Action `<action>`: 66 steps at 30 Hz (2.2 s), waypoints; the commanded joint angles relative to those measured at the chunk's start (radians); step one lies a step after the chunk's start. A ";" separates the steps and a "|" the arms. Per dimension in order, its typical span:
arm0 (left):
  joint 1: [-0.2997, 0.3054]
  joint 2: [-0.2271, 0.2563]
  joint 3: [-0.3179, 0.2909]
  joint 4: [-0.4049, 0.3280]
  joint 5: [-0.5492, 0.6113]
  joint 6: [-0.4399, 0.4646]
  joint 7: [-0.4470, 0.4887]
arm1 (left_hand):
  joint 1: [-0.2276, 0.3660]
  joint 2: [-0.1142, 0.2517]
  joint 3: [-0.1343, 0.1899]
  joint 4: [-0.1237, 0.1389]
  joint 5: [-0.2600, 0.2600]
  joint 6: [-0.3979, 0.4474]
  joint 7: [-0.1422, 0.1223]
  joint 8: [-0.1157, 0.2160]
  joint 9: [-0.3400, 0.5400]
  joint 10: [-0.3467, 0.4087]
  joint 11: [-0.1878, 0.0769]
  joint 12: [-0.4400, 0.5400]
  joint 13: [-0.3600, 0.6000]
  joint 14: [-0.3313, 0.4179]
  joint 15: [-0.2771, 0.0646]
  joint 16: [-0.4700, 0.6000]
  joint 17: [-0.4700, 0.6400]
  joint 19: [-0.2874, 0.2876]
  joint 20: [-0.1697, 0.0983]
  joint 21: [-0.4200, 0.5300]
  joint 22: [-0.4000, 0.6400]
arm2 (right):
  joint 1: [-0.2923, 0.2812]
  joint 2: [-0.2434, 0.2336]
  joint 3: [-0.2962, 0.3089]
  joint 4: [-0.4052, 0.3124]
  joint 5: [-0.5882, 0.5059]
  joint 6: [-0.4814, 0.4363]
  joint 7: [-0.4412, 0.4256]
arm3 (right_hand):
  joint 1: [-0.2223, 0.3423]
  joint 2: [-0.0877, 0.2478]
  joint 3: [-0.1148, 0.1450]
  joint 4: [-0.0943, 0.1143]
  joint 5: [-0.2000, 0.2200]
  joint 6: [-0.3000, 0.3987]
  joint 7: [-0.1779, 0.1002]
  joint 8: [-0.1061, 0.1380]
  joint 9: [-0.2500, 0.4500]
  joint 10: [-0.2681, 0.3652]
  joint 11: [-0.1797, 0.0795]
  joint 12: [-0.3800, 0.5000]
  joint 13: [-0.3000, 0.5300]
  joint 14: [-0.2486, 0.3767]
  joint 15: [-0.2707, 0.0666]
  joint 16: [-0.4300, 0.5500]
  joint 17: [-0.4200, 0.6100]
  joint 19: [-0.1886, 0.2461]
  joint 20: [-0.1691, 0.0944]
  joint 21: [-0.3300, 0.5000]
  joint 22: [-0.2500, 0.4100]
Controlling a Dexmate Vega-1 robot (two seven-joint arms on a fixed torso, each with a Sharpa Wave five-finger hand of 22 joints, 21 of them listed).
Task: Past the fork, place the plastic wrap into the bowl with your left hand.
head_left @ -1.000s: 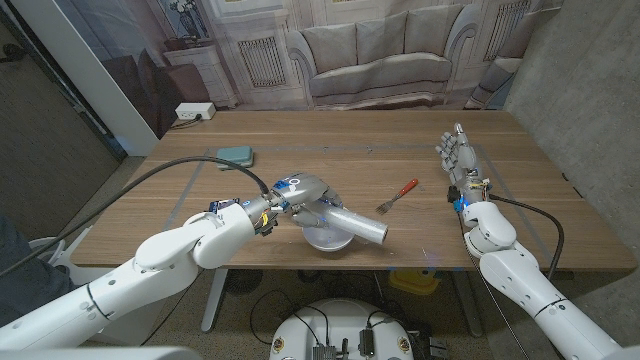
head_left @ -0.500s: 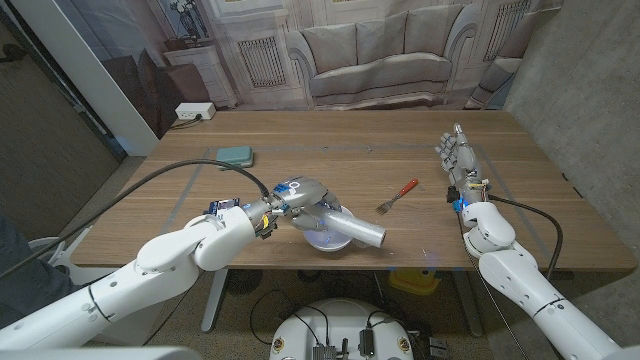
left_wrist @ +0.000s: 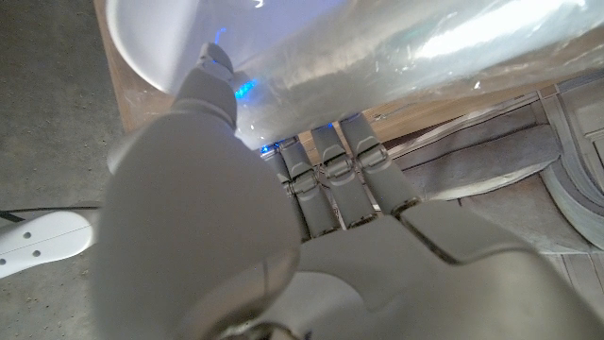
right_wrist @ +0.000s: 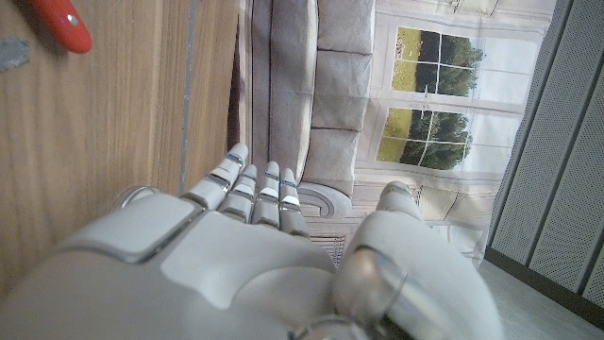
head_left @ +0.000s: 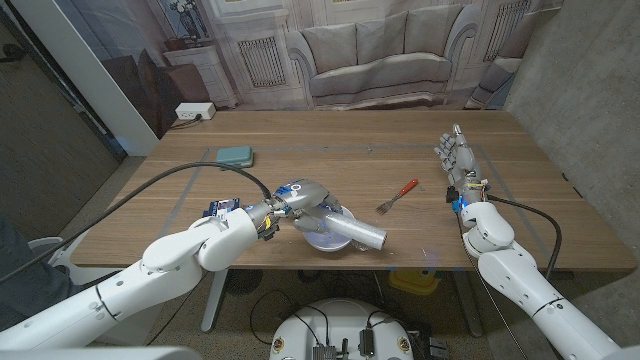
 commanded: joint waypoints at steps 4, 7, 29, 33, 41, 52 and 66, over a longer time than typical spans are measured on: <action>0.000 0.012 0.009 -0.030 0.036 0.041 -0.025 | 0.055 0.062 0.020 0.024 0.006 0.089 -0.028 -0.012 0.003 -0.028 -0.001 -0.002 0.004 -0.001 -0.120 -0.004 0.005 -0.032 -0.034 -0.011 0.002 | -0.012 -0.001 0.003 -0.007 0.001 0.008 0.000 | 0.003 0.004 0.003 -0.005 -0.003 0.007 0.001 0.001 0.003 0.004 0.002 -0.001 0.002 0.008 0.006 -0.006 0.002 0.008 -0.002 -0.001 0.003; 0.006 0.018 0.005 -0.041 0.044 0.052 -0.029 | 0.053 0.059 0.019 0.025 0.006 0.066 -0.034 -0.021 0.004 -0.043 -0.002 -0.003 0.005 -0.021 -0.121 -0.008 0.005 -0.044 -0.031 -0.014 0.003 | -0.014 0.000 0.003 -0.008 0.000 0.012 0.001 | 0.003 0.005 0.002 -0.005 -0.003 0.006 0.001 0.001 0.003 0.004 0.003 -0.001 0.002 0.008 0.006 -0.005 0.002 0.008 -0.002 -0.002 0.003; 0.009 0.032 0.001 -0.091 0.063 0.122 -0.106 | -0.024 0.036 -0.020 0.063 0.007 -0.116 -0.042 -0.063 0.007 -0.227 0.002 -0.005 0.007 -0.243 -0.090 -0.020 -0.013 -0.172 0.005 -0.062 0.000 | -0.011 0.003 0.004 -0.007 -0.002 0.021 0.005 | 0.003 0.006 0.002 -0.006 -0.003 0.009 0.001 0.001 0.003 0.005 0.003 -0.001 0.002 0.009 0.006 -0.006 0.002 0.010 0.000 -0.007 0.003; 0.008 0.033 0.002 -0.094 0.063 0.125 -0.113 | -0.028 0.035 -0.022 0.064 0.007 -0.134 -0.043 -0.064 0.008 -0.245 0.002 -0.005 0.007 -0.253 -0.086 -0.018 -0.014 -0.179 0.007 -0.066 0.000 | -0.014 0.003 0.006 -0.008 -0.002 0.024 0.005 | 0.003 0.006 0.001 -0.006 -0.003 0.008 0.001 0.001 0.003 0.006 0.003 -0.001 0.002 0.009 0.007 -0.006 0.002 0.011 0.000 -0.008 0.003; 0.012 0.041 -0.004 -0.110 0.062 0.132 -0.122 | -0.032 0.034 -0.024 0.065 0.007 -0.145 -0.042 -0.063 0.008 -0.258 0.002 -0.004 0.007 -0.269 -0.076 -0.019 -0.015 -0.188 0.009 -0.071 -0.001 | -0.022 0.004 0.009 -0.010 0.001 0.031 0.007 | 0.003 0.006 0.001 -0.007 -0.003 0.008 0.000 0.001 0.003 0.007 0.004 -0.001 0.002 0.009 0.008 -0.006 0.002 0.012 0.000 -0.010 0.004; 0.034 0.054 -0.017 -0.145 0.078 0.155 -0.132 | -0.038 0.037 -0.028 0.068 0.008 -0.186 -0.038 -0.066 0.009 -0.301 0.008 -0.005 0.007 -0.322 -0.053 -0.022 -0.016 -0.215 0.027 -0.086 -0.002 | -0.037 0.007 0.011 -0.015 0.002 0.048 0.013 | 0.002 0.007 0.001 -0.007 -0.003 0.009 0.000 0.001 0.003 0.006 0.003 -0.001 0.002 0.010 0.008 -0.006 0.002 0.013 0.001 -0.013 0.004; 0.044 0.053 -0.017 -0.150 0.083 0.166 -0.140 | -0.043 0.035 -0.032 0.069 0.008 -0.203 -0.036 -0.063 0.009 -0.319 0.011 -0.001 0.007 -0.346 -0.037 -0.019 -0.017 -0.235 0.039 -0.097 -0.002 | -0.056 0.007 0.016 -0.024 0.003 0.054 0.011 | 0.003 0.008 0.000 -0.008 -0.003 0.009 -0.001 0.001 0.003 0.007 0.004 -0.001 0.002 0.010 0.009 -0.006 0.002 0.013 0.003 -0.016 0.004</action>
